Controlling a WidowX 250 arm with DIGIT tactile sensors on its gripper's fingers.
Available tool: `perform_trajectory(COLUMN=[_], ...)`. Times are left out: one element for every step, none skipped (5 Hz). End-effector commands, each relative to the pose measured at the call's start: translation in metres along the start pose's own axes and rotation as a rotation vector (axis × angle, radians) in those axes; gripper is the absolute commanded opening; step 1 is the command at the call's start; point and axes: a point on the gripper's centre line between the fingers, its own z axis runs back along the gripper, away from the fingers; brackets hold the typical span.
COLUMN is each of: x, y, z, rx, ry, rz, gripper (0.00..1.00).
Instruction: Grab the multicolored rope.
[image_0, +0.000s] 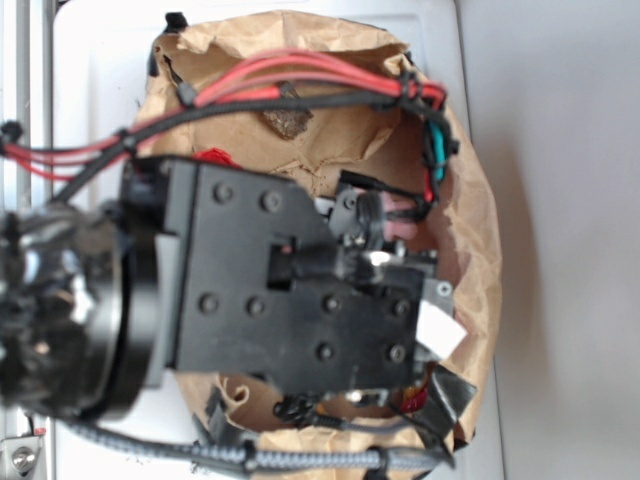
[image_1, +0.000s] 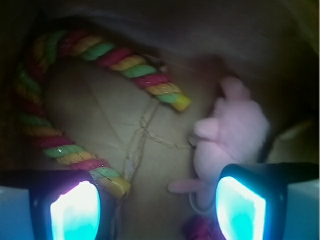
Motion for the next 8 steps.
perform_trajectory(x=[0.017,0.02,0.02,0.02,0.02,0.007,-0.013,-0.023], y=[0.006,0.005,0.005,0.005,0.005,-0.004,-0.011,-0.018], z=[0.001,-0.002,-0.002,-0.002,-0.002,-0.007,-0.007,-0.006], rx=[-0.086,-0.142,-0.142,-0.142,-0.142,-0.139,-0.123,-0.135], ry=[-0.085,-0.115,-0.115,-0.115,-0.115,-0.138,-0.138,-0.144], rz=[-0.162,-0.229,-0.229,-0.229,-0.229,-0.328,-0.383,-0.395], gripper=[1.0,1.0,1.0,1.0,1.0,1.0,1.0,1.0])
